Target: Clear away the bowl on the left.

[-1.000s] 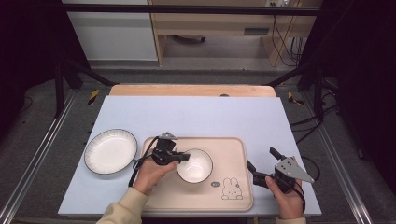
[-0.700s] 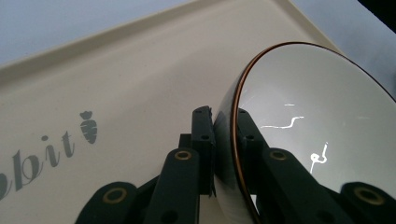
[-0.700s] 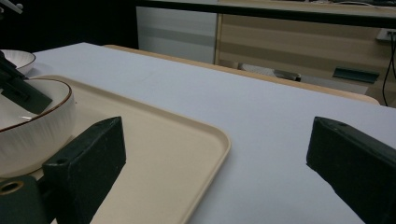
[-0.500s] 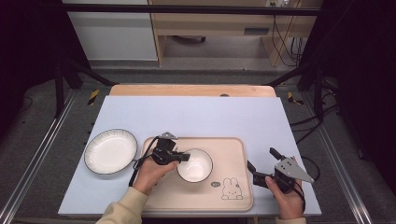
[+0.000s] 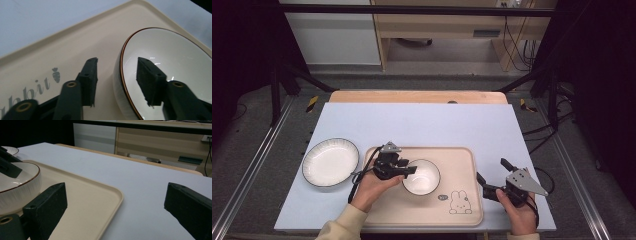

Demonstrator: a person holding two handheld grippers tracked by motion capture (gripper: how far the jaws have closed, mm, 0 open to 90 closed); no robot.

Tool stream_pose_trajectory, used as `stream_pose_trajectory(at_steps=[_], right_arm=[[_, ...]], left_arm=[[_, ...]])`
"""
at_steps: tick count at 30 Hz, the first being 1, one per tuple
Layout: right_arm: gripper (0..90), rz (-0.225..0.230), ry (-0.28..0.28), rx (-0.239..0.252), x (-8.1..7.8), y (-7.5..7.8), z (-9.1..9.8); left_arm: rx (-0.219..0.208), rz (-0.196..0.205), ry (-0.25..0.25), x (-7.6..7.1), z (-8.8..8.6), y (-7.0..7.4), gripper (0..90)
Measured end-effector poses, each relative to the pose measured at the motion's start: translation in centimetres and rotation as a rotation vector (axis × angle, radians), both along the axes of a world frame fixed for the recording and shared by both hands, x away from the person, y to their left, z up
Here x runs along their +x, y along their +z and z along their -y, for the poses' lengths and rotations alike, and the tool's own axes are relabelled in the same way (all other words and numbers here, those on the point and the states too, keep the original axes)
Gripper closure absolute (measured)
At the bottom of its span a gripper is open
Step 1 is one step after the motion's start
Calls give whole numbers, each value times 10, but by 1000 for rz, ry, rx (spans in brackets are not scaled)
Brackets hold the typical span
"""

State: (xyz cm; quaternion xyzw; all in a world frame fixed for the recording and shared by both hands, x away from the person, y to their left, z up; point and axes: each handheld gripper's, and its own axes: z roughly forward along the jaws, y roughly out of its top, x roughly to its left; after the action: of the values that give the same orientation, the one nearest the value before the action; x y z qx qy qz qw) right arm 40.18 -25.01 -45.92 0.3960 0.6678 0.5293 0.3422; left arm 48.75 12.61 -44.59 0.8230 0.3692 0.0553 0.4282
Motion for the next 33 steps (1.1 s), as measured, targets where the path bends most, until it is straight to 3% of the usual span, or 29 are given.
stream_pose_trajectory(at_steps=[5, 7, 10, 21, 26, 33], right_arm=[[48, 3, -2, 3, 0, 0, 1], [48, 3, 0, 2, 0, 0, 0], [47, 1, 4, 1, 0, 0, -1], [46, 5, 2, -1, 0, 0, -1], [45, 7, 2, -2, 0, 0, -1], [44, 6, 2, -2, 0, 0, -1]], left_arm=[[-47, 59, -17, -5, -6, 8, 291], [-60, 102, -29, -8, -10, 12, 229], [-85, 135, -47, -11, -15, 16, 165], [-151, 254, -83, -22, -34, 23, 127], [-188, 270, -86, -25, -43, 24, 86], [-199, 292, -99, -32, -53, 25, 70]])
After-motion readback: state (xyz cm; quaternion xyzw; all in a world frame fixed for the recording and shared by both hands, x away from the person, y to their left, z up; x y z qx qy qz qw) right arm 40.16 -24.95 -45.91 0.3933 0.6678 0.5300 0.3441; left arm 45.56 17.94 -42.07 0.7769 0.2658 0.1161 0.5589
